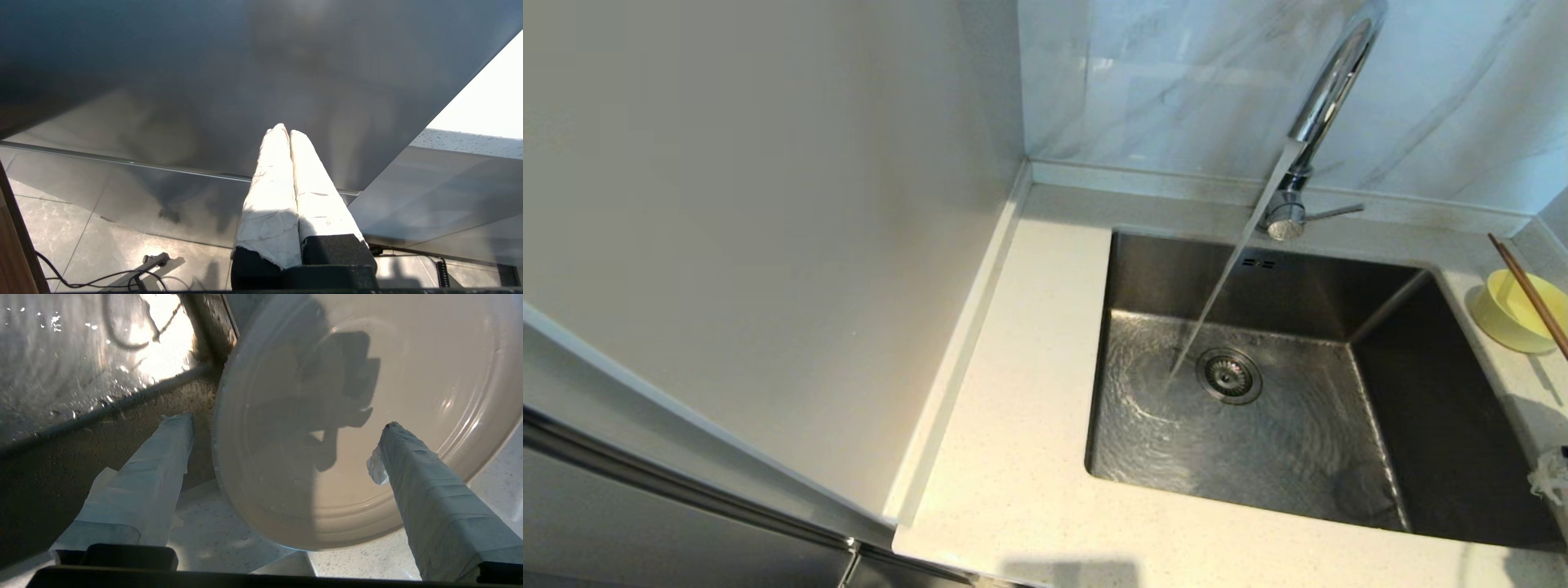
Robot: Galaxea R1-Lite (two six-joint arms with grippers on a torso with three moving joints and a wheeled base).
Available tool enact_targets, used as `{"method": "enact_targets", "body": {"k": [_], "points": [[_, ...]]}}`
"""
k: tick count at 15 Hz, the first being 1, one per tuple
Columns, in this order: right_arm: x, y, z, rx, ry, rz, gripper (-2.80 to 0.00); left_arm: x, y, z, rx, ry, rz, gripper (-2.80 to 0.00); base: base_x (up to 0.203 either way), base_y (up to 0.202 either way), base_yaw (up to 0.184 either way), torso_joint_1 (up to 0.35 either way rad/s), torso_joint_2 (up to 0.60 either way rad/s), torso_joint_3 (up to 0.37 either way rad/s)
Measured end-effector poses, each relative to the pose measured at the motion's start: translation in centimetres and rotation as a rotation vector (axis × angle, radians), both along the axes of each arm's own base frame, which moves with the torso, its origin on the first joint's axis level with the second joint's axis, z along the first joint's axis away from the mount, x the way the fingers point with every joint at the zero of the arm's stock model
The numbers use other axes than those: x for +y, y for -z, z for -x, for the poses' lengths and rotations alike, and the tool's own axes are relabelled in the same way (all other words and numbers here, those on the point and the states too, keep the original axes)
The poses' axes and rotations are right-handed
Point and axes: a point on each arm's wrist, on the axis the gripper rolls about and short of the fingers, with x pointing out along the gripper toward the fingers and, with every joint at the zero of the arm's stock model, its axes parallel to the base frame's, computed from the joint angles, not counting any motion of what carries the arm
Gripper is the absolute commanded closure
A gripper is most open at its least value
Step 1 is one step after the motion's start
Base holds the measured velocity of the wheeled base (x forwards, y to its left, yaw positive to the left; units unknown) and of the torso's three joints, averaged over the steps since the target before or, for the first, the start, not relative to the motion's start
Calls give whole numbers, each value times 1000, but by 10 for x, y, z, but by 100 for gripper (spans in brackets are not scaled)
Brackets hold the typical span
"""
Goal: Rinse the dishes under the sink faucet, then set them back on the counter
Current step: Pick up the plate
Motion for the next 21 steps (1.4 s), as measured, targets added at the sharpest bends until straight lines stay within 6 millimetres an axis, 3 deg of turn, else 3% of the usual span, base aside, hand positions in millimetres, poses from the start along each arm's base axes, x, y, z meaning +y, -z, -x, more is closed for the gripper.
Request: {"method": "enact_targets", "body": {"k": [4, 5, 17, 21], "points": [[1, 10, 1, 33, -7, -28, -280, 0, 0, 0, 0, 0, 0, 0, 0, 0, 0, 0, 0, 0], [1, 11, 1, 37, -7, -29, 0, 0, 0, 0, 0, 1, 0, 0, 0, 0, 0, 0, 0, 0], [7, 19, 11, 67, -15, -52, 0, 0, 0, 0, 0, 1, 0, 0, 0, 0, 0, 0, 0, 0], [24, 16, 25, 55, -56, -41, 0, 0, 0, 0, 0, 0, 0, 0, 0, 0, 0, 0, 0, 0]]}}
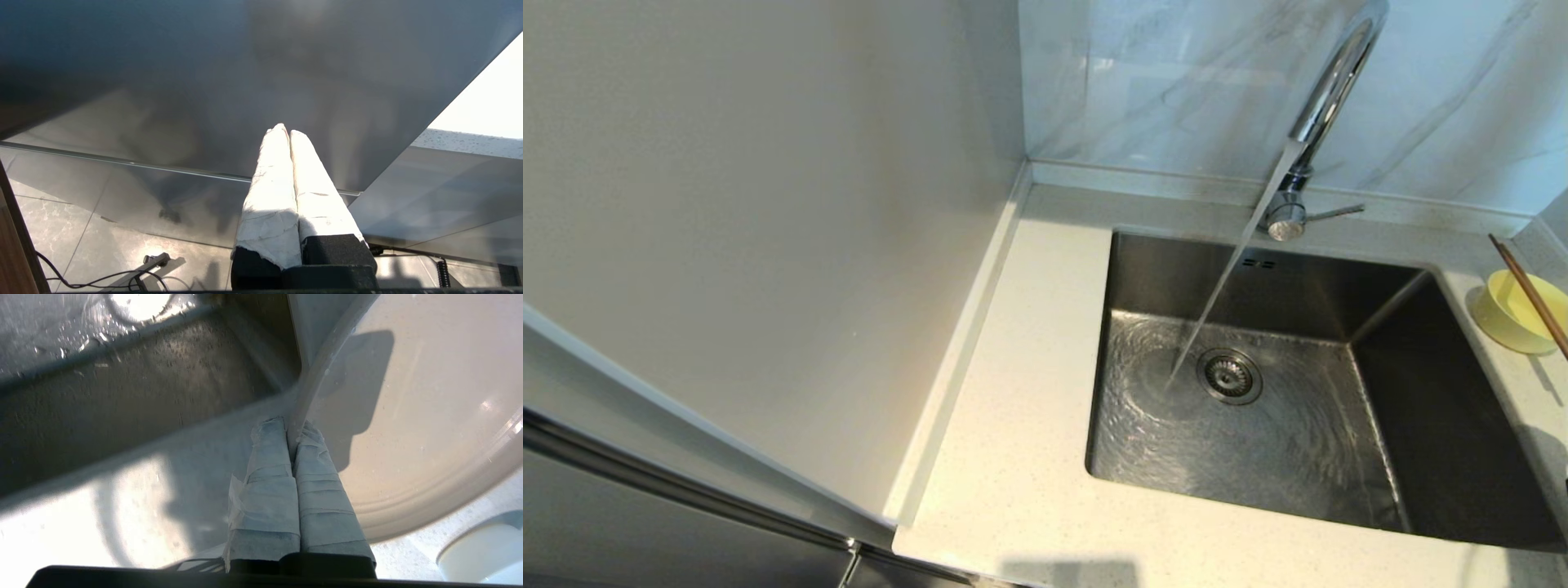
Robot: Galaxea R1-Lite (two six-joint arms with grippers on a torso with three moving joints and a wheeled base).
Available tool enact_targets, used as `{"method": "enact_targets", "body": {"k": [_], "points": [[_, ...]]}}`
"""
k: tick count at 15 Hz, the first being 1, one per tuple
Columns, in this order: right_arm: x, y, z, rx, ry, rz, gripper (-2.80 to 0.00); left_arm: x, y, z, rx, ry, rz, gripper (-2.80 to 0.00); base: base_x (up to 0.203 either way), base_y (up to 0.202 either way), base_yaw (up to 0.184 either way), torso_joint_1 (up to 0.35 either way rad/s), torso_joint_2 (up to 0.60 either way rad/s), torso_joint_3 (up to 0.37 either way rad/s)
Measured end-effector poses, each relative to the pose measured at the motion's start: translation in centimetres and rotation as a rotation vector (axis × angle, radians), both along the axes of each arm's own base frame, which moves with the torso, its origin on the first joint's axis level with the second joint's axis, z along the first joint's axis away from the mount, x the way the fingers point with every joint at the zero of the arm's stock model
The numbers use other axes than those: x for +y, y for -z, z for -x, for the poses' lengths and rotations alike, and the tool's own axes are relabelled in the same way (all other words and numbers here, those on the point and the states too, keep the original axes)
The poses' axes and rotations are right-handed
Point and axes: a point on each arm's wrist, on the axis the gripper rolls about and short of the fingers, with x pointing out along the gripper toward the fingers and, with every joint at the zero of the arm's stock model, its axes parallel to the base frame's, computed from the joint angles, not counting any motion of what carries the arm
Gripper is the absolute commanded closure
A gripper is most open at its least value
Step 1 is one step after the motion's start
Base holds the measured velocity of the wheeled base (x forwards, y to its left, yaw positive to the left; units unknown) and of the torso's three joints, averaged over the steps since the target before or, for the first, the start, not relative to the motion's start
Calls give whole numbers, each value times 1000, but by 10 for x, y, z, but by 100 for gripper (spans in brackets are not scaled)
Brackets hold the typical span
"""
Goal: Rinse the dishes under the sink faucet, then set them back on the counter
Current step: Pick up the plate, then rinse the plate
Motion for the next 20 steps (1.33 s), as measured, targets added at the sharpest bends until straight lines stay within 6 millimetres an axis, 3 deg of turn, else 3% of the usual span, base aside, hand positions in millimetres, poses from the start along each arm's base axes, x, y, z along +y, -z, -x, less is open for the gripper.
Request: {"method": "enact_targets", "body": {"k": [12, 15, 20], "points": [[82, -15, 55, -139, -432, 86, 0, 0, 0, 0, 0, 0, 0, 0, 0, 0, 0, 0, 0, 0], [96, -20, 59, -188, -542, 96, 0, 0, 0, 0, 0, 0, 0, 0, 0, 0, 0, 0, 0, 0], [120, -35, 44, -350, -706, 104, 0, 0, 0, 0, 0, 0, 0, 0, 0, 0, 0, 0, 0, 0]]}}
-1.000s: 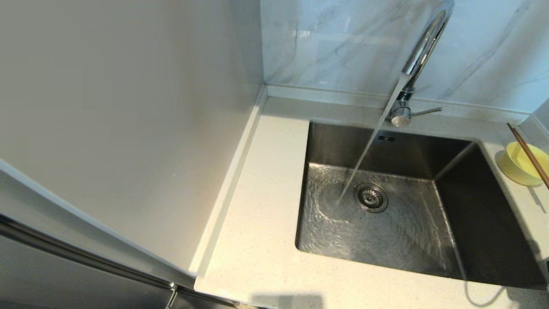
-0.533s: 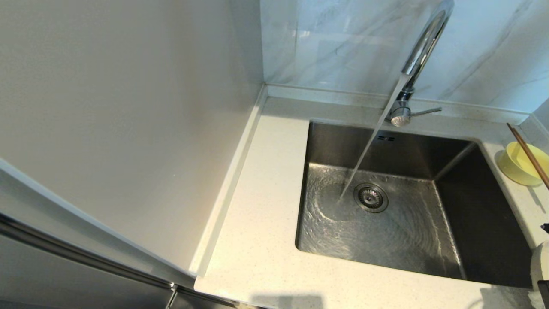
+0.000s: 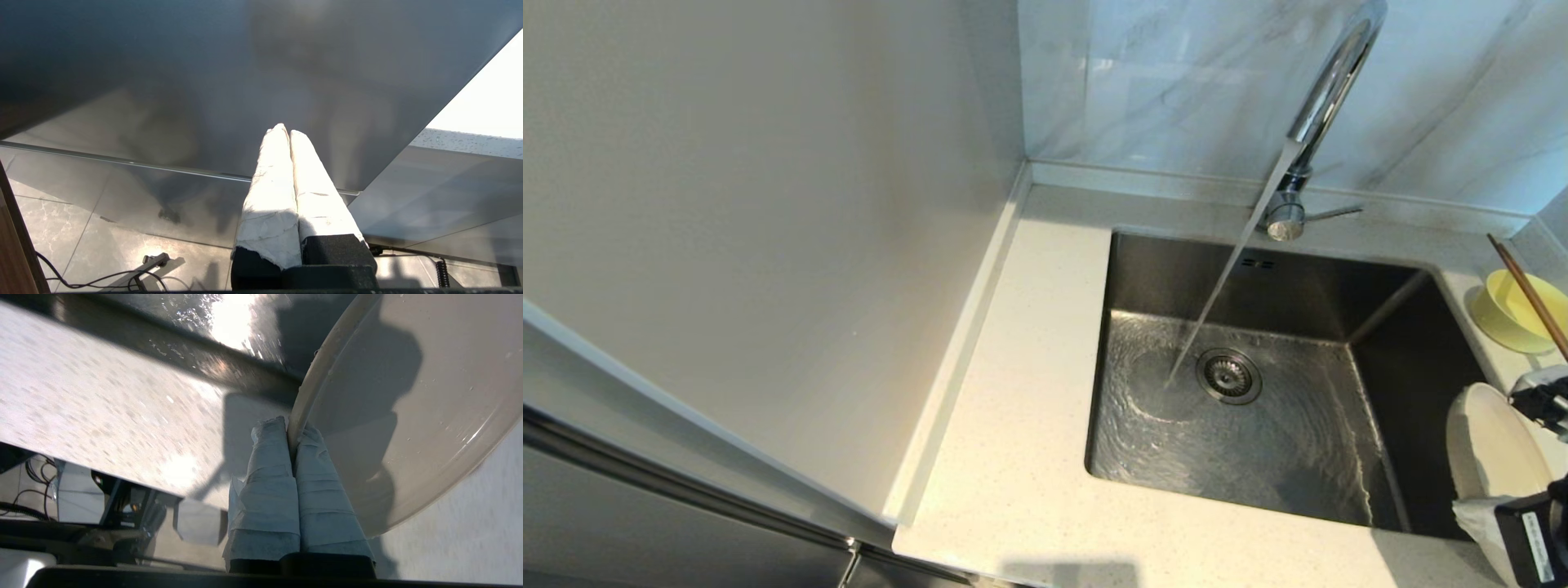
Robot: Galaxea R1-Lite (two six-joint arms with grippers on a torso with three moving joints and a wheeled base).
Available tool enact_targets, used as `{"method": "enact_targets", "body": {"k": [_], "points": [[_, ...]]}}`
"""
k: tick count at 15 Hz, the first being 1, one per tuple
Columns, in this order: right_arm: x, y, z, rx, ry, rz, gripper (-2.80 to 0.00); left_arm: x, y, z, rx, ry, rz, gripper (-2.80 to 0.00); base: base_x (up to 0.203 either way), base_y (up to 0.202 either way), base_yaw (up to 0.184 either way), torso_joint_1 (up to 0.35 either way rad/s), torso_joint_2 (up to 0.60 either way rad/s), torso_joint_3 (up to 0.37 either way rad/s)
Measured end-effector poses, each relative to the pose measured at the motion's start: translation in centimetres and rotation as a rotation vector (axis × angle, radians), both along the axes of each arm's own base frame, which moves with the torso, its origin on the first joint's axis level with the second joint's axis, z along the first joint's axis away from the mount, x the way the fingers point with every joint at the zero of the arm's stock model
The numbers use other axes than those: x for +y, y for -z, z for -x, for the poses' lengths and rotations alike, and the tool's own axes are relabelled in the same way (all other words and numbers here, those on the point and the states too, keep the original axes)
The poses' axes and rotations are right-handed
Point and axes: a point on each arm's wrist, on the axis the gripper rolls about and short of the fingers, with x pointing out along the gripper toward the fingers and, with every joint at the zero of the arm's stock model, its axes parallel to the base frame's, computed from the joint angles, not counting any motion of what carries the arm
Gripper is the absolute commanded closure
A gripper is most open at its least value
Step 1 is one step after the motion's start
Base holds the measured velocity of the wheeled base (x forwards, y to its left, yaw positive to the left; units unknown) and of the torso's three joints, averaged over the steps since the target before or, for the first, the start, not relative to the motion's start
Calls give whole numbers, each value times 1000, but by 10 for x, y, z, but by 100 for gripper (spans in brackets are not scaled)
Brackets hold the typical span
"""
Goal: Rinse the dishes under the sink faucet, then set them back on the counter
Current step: Rinse the plate
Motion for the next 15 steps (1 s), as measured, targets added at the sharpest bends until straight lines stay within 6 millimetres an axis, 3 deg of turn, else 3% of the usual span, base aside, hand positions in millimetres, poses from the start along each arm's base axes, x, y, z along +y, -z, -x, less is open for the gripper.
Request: {"method": "enact_targets", "body": {"k": [4, 10, 15], "points": [[21, -12, -13, -104, -118, -27, 0, 0, 0, 0, 0, 0, 0, 0, 0, 0, 0, 0, 0, 0], [50, -28, -17, -164, -305, -76, 0, 0, 0, 0, 0, 0, 0, 0, 0, 0, 0, 0, 0, 0], [76, -44, -45, -189, -365, -108, 0, 0, 0, 0, 0, 0, 0, 0, 0, 0, 0, 0, 0, 0]]}}
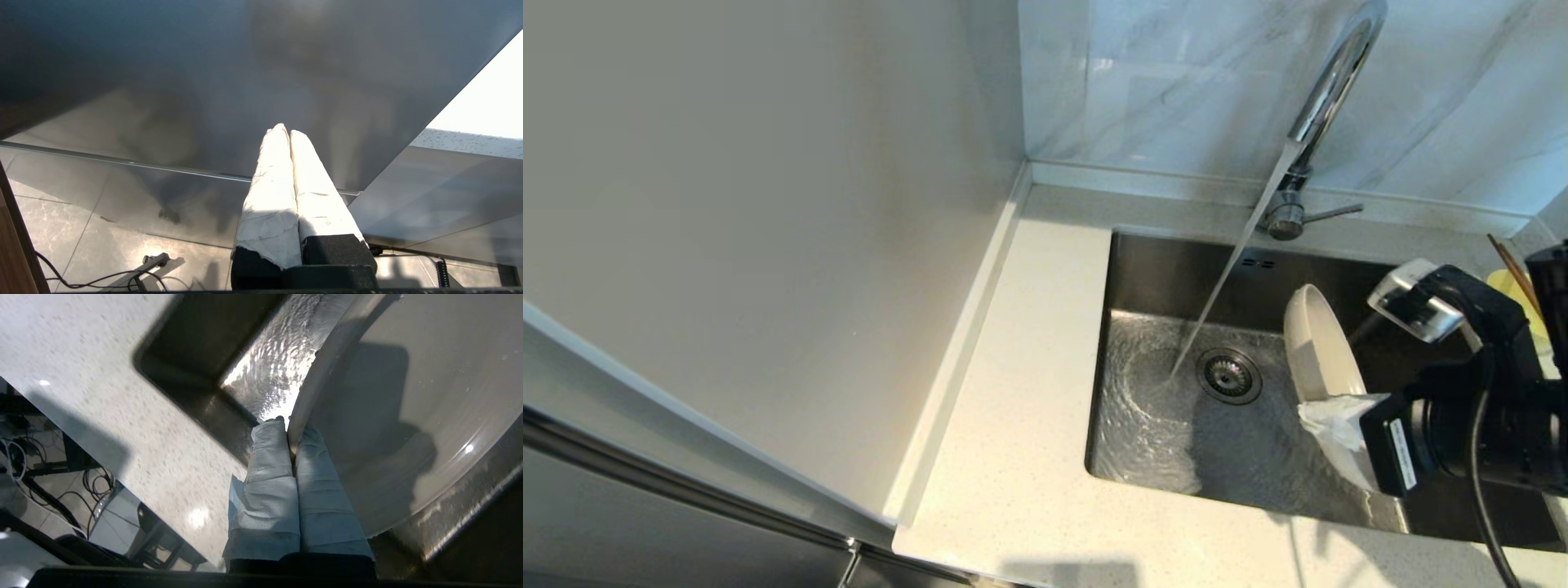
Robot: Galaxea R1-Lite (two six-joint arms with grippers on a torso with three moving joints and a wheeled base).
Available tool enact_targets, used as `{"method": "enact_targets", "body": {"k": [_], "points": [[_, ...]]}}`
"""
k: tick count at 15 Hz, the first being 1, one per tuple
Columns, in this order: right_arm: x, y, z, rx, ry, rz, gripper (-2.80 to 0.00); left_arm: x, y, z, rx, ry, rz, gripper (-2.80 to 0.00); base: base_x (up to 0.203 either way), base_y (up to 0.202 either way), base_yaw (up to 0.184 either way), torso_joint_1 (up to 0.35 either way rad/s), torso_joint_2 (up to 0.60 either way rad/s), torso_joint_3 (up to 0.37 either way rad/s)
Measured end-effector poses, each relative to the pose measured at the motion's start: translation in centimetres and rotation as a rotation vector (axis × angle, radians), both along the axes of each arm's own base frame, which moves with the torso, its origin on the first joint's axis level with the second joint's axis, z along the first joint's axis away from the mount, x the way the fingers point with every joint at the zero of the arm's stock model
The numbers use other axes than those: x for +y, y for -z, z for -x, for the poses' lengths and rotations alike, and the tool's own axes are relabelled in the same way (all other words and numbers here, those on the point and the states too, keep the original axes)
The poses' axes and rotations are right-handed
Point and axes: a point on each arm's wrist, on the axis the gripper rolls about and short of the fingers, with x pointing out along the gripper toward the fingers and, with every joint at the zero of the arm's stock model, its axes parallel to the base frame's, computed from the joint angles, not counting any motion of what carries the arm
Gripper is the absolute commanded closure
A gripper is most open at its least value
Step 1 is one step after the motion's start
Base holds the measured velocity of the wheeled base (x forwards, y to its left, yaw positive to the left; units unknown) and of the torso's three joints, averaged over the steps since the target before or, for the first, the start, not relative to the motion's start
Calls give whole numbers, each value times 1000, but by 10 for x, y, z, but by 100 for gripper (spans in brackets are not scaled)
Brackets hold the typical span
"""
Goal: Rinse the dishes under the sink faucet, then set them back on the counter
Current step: Rinse the plate
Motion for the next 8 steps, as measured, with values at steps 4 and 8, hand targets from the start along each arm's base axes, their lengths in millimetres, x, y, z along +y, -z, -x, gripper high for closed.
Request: {"method": "enact_targets", "body": {"k": [4, 8], "points": [[22, -10, -21, -27, -37, 0, 0, 0, 0, 0, 0, 0, 0, 0, 0, 0, 0, 0, 0, 0], [42, -13, -42, -32, -56, 1, 0, 0, 0, 0, 0, 0, 0, 0, 0, 0, 0, 0, 0, 0]]}}
